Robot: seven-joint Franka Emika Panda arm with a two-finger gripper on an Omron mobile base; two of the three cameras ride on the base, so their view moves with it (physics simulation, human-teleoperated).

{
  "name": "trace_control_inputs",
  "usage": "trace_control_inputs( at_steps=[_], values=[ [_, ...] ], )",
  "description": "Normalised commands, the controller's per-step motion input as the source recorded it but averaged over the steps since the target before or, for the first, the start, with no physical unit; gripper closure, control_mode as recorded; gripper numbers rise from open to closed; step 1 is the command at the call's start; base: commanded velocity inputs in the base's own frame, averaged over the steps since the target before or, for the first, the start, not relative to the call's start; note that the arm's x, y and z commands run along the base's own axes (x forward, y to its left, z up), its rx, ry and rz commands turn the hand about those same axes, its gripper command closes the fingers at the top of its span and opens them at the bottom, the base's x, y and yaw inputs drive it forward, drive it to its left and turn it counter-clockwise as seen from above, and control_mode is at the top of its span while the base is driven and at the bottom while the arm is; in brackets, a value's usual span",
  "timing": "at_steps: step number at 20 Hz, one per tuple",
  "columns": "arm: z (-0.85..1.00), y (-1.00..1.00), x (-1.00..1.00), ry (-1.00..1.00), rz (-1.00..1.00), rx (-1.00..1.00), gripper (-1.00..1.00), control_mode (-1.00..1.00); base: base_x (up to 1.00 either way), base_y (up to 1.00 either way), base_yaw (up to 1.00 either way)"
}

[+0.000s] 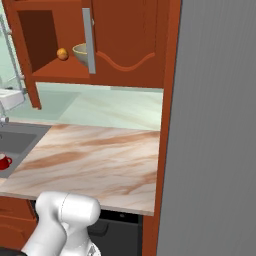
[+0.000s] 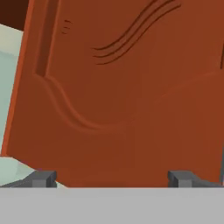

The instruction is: Pick the mug and place it in the sink. Pick the bowl and place it in the open cabinet and then close the cabinet.

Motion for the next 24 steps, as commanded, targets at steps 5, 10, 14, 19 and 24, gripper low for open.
trace_control_inputs(
  at_steps=[5,10,14,19,24],
  values=[
    [0.00,-0.26,0.53,0.00,0.00,0.04,-1.00,-1.00,0.00,0.00,0.00],
    [0.01,-0.34,0.50,0.00,0.00,0.07,-1.00,-1.00,0.00,0.00,0.00],
    [0.02,-0.36,0.50,0.00,0.00,0.09,-1.00,-1.00,0.00,0.00,0.00],
    [0.02,-0.40,0.53,0.00,0.00,0.10,-1.00,-1.00,0.00,0.00,0.00],
    [0.00,-0.52,0.57,0.00,0.00,0.13,-1.00,-1.00,0.00,0.00,0.00]
  ],
)
